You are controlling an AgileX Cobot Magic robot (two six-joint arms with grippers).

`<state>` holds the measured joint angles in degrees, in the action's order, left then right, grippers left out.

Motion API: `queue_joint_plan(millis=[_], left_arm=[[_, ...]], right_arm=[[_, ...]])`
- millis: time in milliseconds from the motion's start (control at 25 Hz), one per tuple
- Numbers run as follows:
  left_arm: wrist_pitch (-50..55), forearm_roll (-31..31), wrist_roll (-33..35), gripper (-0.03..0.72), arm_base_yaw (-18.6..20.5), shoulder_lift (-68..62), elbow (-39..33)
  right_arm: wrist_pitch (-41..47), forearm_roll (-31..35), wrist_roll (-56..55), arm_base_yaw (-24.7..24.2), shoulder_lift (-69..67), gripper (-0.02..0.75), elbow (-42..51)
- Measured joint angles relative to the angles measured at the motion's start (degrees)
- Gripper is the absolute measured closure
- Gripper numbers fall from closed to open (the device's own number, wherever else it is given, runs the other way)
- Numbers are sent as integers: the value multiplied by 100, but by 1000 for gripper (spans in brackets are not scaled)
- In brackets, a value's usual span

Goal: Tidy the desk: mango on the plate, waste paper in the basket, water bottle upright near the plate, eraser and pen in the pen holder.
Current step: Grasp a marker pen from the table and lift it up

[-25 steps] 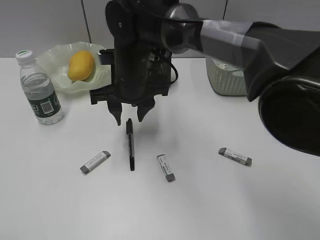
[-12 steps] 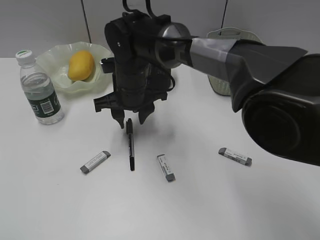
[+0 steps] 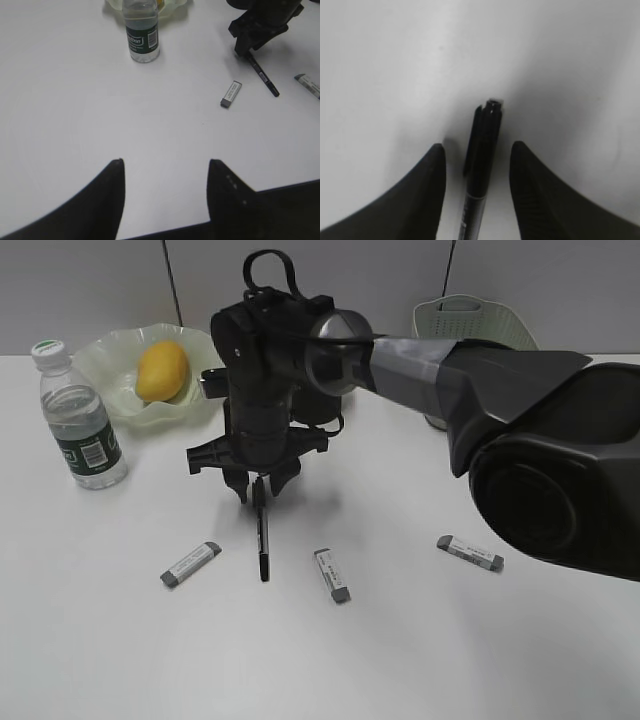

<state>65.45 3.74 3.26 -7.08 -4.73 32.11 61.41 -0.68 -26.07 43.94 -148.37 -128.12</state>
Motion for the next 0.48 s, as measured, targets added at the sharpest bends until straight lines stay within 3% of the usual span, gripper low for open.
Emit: queue_joint_plan(millis=[320, 480], left_arm=[[0, 0, 0, 285, 0, 0, 0], [0, 0, 0, 285, 0, 0, 0]], right_arm=[[-42, -33, -3, 0, -102, 409, -5], [-32, 23, -3, 0, -107, 468, -12]])
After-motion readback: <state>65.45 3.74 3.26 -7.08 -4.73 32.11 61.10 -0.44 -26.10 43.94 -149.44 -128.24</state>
